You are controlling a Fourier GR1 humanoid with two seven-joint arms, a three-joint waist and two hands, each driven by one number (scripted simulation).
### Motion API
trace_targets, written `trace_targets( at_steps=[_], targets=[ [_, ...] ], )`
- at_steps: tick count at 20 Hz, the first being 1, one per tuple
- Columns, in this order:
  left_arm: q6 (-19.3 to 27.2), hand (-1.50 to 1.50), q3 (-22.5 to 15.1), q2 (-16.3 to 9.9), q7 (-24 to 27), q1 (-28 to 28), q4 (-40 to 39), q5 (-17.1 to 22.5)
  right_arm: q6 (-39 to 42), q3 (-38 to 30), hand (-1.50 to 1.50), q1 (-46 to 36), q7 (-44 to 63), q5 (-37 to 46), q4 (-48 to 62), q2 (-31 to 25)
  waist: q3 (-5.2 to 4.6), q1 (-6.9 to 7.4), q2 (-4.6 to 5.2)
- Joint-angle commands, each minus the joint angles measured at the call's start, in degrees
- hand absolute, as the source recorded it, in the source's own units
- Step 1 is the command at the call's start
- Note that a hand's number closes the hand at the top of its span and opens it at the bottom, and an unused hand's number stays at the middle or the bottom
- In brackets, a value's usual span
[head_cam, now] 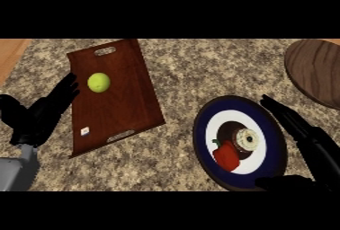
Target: Pick the cupcake from the plate and place it in the bowl
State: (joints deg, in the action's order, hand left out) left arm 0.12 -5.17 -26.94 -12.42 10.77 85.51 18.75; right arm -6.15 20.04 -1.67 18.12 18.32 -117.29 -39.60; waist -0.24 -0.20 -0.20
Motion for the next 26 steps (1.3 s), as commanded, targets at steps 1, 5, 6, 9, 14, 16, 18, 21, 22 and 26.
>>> trace_targets(
  at_steps=[1, 5, 6, 9, 14, 16, 18, 21, 22, 26],
  targets=[
    [-1.3, 0.00, 0.2, 0.3, -0.4, 2.3, -2.0, 0.1, 9.5, 2.6, -1.50, -7.5, 16.7, 1.2, -5.5, -2.8, -0.03, 0.53, 0.24],
    [-1.0, 0.00, -0.7, 2.4, 0.1, 3.8, -3.0, -1.0, 17.3, 7.0, -1.50, -17.0, 28.0, -0.6, -4.8, 1.2, 0.05, 1.12, 0.38],
    [-1.6, 0.00, 0.4, 1.8, 1.5, 2.7, -5.0, -1.3, 18.6, 8.0, -1.50, -14.3, 31.8, -0.8, -9.7, 0.7, 0.07, 0.29, 0.19],
    [-1.0, 0.00, -0.9, 3.1, -0.1, 1.4, -1.5, -2.1, 23.3, 8.0, -1.50, -22.1, 36.9, -2.6, -3.2, 4.4, 0.14, 1.04, 0.21],
    [-0.1, 0.00, 0.0, 3.6, -1.6, 2.6, -1.1, -3.3, 30.5, 9.3, -1.50, -25.6, 46.9, -6.0, -3.2, 7.3, 0.17, 0.57, 0.10],
    [-2.1, 0.00, 1.9, 2.0, -2.9, 2.3, 1.0, -0.8, 32.5, 8.3, -1.50, -26.2, 45.9, -6.4, -1.4, 5.7, 0.18, 0.67, 0.05],
    [-0.2, 0.00, -0.2, 4.6, -0.4, -0.1, 0.6, -4.0, 32.3, 8.8, -1.50, -26.4, 46.9, -6.4, 0.3, 7.6, 0.19, 0.63, 0.08],
    [-2.6, 0.00, 2.3, 2.9, -0.6, -1.5, 1.4, -2.9, 32.1, 9.8, -1.50, -24.7, 47.2, -4.2, 0.3, 9.3, 0.20, 0.57, 0.08],
    [-2.8, 0.00, 2.6, 2.5, -3.2, -1.3, 3.5, -1.7, 32.5, 8.8, -1.50, -26.1, 44.4, -3.5, 3.7, 8.8, 0.21, 0.77, 0.11],
    [-2.5, 0.00, 2.5, 4.0, -2.0, 1.3, -0.5, -3.9, 34.6, 9.6, -1.50, -27.3, 46.9, -3.1, 4.5, 10.2, 0.19, 0.43, 0.16]
  ],
)
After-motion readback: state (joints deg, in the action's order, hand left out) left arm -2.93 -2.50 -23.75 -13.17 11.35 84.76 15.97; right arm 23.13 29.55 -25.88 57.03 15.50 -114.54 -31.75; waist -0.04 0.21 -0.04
